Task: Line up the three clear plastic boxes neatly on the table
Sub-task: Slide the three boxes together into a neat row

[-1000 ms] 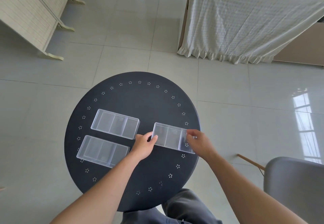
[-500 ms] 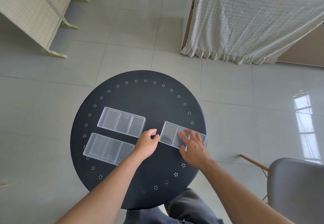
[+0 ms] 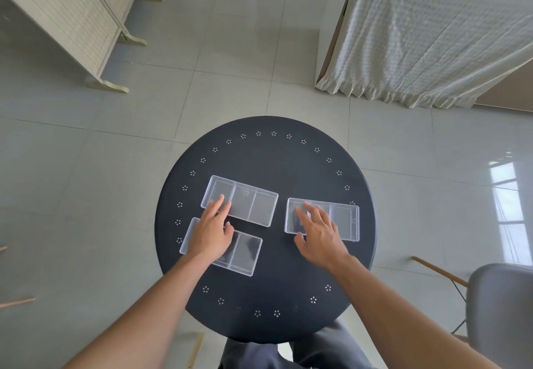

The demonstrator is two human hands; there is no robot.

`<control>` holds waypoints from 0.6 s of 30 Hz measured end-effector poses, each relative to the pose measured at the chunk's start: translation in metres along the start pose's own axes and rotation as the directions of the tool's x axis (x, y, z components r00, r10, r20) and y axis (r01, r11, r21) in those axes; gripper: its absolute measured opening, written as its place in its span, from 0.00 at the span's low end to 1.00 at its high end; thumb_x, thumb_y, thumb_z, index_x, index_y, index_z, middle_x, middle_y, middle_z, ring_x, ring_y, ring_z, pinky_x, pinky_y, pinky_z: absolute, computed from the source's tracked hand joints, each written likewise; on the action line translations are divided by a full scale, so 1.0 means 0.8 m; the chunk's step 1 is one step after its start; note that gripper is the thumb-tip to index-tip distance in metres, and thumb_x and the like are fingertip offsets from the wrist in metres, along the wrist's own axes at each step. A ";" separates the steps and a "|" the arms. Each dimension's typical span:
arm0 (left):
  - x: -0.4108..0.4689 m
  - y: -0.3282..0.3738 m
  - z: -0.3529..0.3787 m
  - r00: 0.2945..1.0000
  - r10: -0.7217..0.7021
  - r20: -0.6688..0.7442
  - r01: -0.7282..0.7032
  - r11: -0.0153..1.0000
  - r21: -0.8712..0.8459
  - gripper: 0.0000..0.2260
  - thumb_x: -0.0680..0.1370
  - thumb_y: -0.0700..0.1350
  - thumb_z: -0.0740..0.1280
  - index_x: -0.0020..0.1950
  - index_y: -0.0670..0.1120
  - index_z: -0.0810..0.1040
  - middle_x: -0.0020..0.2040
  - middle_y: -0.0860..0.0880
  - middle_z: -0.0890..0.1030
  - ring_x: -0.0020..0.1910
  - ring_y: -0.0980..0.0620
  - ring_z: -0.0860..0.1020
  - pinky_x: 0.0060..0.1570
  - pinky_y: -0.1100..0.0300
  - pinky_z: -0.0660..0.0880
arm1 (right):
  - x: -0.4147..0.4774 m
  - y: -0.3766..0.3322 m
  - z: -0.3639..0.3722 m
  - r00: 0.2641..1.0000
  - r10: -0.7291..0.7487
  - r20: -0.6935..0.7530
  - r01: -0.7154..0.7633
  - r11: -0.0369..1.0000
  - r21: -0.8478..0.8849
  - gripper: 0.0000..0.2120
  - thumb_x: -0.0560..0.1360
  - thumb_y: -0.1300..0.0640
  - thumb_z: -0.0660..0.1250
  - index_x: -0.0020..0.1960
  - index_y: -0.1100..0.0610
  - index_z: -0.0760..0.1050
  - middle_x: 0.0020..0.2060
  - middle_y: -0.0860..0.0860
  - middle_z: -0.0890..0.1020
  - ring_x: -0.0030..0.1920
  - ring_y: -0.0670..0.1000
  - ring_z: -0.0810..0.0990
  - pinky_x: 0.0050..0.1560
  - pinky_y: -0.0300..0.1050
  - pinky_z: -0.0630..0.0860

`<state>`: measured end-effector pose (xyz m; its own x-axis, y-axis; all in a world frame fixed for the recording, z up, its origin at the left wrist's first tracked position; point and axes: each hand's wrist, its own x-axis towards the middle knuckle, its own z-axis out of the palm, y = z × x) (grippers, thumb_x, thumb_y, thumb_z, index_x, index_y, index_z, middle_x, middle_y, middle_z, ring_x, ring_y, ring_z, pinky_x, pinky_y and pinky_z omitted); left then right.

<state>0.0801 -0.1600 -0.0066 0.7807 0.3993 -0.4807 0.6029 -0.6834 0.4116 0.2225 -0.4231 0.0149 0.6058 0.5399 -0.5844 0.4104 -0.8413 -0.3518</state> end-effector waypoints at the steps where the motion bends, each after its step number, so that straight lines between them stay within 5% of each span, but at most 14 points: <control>1: -0.001 -0.008 -0.006 0.999 0.017 0.042 -0.020 0.998 0.062 0.28 0.87 0.45 0.59 0.88 0.51 0.59 0.90 0.57 0.52 0.89 0.49 0.51 0.79 0.43 0.69 | 0.003 -0.014 0.003 0.999 -0.032 -0.008 0.032 0.999 0.002 0.32 0.83 0.50 0.60 0.85 0.51 0.59 0.86 0.51 0.58 0.86 0.59 0.52 0.83 0.63 0.61; 6: 0.001 -0.032 -0.029 0.987 0.070 0.143 -0.097 0.976 0.194 0.28 0.89 0.53 0.55 0.89 0.53 0.53 0.90 0.59 0.47 0.90 0.44 0.45 0.79 0.43 0.70 | 0.018 -0.089 0.030 0.992 -0.107 0.062 0.108 0.994 -0.012 0.31 0.86 0.48 0.57 0.87 0.49 0.55 0.87 0.47 0.59 0.87 0.57 0.50 0.85 0.58 0.56; 13: 0.034 -0.046 -0.053 0.972 0.035 0.233 -0.084 0.976 0.203 0.29 0.89 0.57 0.51 0.89 0.56 0.45 0.89 0.60 0.39 0.89 0.44 0.37 0.85 0.37 0.53 | 0.053 -0.153 0.047 0.993 0.106 0.046 -0.104 0.994 -0.029 0.35 0.87 0.43 0.53 0.88 0.52 0.44 0.88 0.43 0.43 0.88 0.59 0.41 0.85 0.59 0.53; 18: 0.075 -0.048 -0.076 0.961 0.035 0.274 -0.090 0.978 0.188 0.30 0.89 0.56 0.52 0.89 0.56 0.43 0.88 0.60 0.36 0.88 0.45 0.36 0.84 0.35 0.57 | 0.098 -0.176 0.029 0.988 0.149 0.045 -0.148 0.988 -0.044 0.36 0.87 0.42 0.52 0.88 0.54 0.42 0.88 0.45 0.41 0.88 0.61 0.42 0.84 0.60 0.52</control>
<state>0.1137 -0.0726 -0.0037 0.7267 0.1918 -0.6597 0.4885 -0.8194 0.2999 0.1963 -0.2633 0.0015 0.6294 0.4063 -0.6624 0.3463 -0.9097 -0.2290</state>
